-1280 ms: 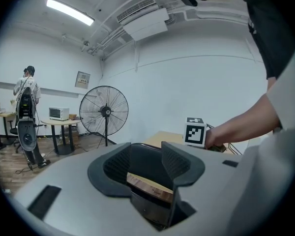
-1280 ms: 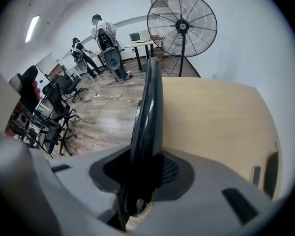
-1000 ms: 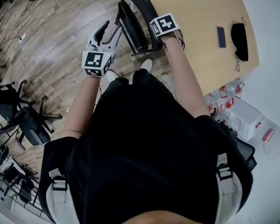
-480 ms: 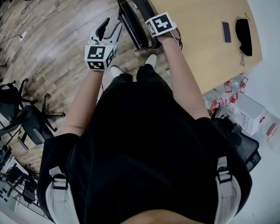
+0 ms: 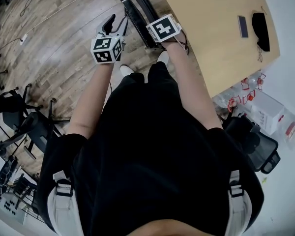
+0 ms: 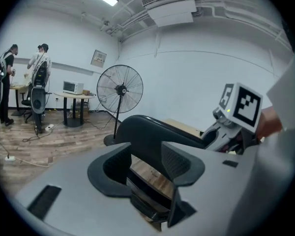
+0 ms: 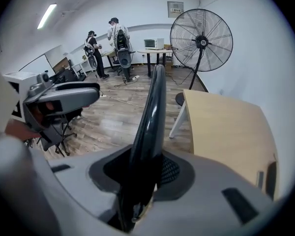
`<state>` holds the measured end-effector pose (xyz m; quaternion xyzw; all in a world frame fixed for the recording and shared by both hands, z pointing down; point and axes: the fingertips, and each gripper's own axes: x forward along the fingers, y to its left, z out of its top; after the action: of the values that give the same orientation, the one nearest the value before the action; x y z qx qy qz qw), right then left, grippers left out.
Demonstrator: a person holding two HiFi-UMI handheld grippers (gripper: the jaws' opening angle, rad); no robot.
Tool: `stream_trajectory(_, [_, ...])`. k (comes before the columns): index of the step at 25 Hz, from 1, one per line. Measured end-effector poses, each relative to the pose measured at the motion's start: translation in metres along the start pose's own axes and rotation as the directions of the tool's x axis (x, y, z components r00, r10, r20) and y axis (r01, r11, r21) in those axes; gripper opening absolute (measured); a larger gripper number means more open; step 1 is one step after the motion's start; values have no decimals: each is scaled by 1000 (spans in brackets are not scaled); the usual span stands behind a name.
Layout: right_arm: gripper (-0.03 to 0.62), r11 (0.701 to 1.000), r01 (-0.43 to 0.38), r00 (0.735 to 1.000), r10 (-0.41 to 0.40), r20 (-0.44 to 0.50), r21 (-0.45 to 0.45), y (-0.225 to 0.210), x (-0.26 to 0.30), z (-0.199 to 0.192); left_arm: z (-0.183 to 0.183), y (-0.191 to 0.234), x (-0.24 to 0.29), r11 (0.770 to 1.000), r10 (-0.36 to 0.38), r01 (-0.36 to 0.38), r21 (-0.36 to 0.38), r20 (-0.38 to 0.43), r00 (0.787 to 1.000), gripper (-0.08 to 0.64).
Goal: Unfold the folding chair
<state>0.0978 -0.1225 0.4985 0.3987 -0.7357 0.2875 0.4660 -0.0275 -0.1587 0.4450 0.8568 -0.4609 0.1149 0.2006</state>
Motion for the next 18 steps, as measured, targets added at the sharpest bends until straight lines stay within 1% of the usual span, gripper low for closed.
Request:
stream_trajectory(5, [114,1000,-14,1000,14,17,-7,16,3,5,-29,27,22,993,48,-57,-104,-88,995,187])
stream_trajectory(10, [113,999,10,1000,-9,30,-35,17,-3,14,-59,48,51,977,91,-126,-172,-195,977,196])
stream_trajectory(15, [114,999,11,1000,-10,23,-31,18,-1,12,-94,62,88,946,116,-198,-255,-306,945,221])
stream_trajectory(18, [112,1000,3,1000,-3,12,-30,20,0,9,-114,68,107,916,135,-255,-309,-361,923,245])
